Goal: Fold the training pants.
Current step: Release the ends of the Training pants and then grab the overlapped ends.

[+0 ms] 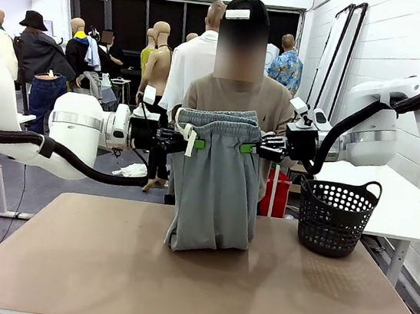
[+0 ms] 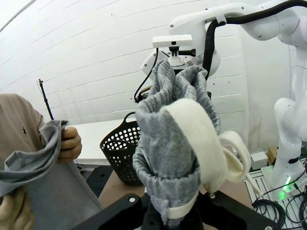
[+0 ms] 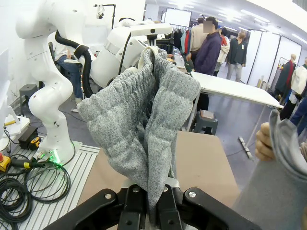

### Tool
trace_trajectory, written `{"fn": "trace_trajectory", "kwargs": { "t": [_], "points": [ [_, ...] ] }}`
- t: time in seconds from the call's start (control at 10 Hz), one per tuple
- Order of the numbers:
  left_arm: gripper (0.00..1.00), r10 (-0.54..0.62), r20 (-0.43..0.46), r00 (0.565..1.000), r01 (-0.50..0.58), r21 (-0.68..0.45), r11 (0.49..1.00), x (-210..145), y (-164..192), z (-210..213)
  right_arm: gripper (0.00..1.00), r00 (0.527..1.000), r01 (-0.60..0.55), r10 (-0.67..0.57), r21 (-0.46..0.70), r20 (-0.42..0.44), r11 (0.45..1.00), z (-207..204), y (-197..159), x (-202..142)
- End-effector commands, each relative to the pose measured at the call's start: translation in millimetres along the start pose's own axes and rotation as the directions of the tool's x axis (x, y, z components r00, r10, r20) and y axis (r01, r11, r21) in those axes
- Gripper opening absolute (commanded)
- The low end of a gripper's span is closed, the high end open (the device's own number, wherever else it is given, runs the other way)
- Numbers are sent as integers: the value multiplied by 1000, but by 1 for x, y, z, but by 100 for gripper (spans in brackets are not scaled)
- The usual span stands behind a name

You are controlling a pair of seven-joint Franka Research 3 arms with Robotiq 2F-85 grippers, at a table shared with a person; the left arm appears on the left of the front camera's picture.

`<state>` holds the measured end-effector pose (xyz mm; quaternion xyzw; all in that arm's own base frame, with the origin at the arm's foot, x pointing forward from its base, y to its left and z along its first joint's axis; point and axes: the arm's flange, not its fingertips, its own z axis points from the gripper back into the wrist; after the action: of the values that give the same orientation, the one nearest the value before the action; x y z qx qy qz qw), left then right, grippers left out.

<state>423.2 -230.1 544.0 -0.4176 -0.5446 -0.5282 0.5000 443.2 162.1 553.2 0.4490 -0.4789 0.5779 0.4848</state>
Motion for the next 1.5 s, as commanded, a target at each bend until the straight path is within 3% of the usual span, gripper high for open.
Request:
{"fn": "trace_trajectory", "kwargs": {
  "t": [0.0, 1.4],
  "points": [
    [0, -17, 12, 1000, 16, 9, 1000, 2, -1, 0, 0, 1000, 0, 0, 4, 1, 1000, -1, 1, 0],
    [0, -17, 12, 1000, 16, 9, 1000, 2, -1, 0, 0, 1000, 0, 0, 4, 1, 1000, -1, 1, 0]
  ]
}}
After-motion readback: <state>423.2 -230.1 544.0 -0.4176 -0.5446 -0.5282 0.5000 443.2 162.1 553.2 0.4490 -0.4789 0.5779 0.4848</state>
